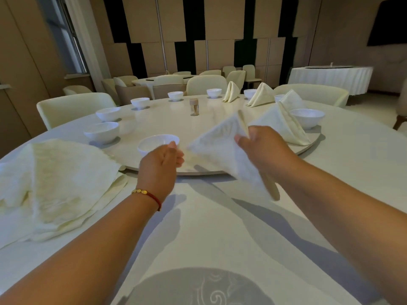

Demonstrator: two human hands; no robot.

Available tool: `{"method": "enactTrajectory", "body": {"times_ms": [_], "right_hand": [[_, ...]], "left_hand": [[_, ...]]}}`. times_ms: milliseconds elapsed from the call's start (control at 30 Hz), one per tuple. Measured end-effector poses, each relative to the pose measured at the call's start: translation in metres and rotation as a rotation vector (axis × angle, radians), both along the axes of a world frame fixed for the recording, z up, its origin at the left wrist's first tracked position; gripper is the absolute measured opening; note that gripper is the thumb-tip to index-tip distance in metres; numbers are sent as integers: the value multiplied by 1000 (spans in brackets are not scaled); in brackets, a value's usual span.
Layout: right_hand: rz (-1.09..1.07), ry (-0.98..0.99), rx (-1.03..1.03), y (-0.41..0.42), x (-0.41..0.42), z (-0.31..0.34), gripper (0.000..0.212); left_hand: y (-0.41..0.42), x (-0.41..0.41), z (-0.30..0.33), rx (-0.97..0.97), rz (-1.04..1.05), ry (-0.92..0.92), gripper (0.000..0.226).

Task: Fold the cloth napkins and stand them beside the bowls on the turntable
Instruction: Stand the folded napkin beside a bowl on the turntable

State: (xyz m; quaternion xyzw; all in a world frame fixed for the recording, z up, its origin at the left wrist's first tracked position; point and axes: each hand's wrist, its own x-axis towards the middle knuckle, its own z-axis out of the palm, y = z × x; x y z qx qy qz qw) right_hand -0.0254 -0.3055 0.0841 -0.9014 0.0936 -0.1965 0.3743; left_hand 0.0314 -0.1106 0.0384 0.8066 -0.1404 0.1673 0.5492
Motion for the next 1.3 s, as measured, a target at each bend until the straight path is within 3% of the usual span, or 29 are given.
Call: {"method": "enactTrajectory", "body": {"times_ms": [67,167,300,433,600,867,1000,1133,1200,1300], "right_hand": [[-67,-32,61,-2,23,5,34],[-137,-35,44,6,58,5,37],[-160,10,19,19,98,0,33],[-196,129,-7,25,122,-2,28],[-195,51,27,26,130,-2,29],[-260,205,5,30,145,-27,29],[-229,181,115,22,132,-31,47],[-163,170,-9,11,98,-44,63],[-89,73,-10,3,82,-57,65],[26,-51,-30,-6,65,-70,57]], "left_hand": [[-5,7,-7,296,-36,117,51],[-14,9,-15,854,-42,38,47],[-17,13,-17,1014,-51,-59,50],[-20,15,-25,1004,-55,-90,67],[-25,13,-28,984,-72,-80,65],[-27,18,-25,928,-71,-88,69],[-37,30,-8,603,-112,29,59],[-55,41,-17,156,-252,164,57],[-65,41,-20,87,-301,156,68],[-76,36,-16,109,-324,75,48]]}}
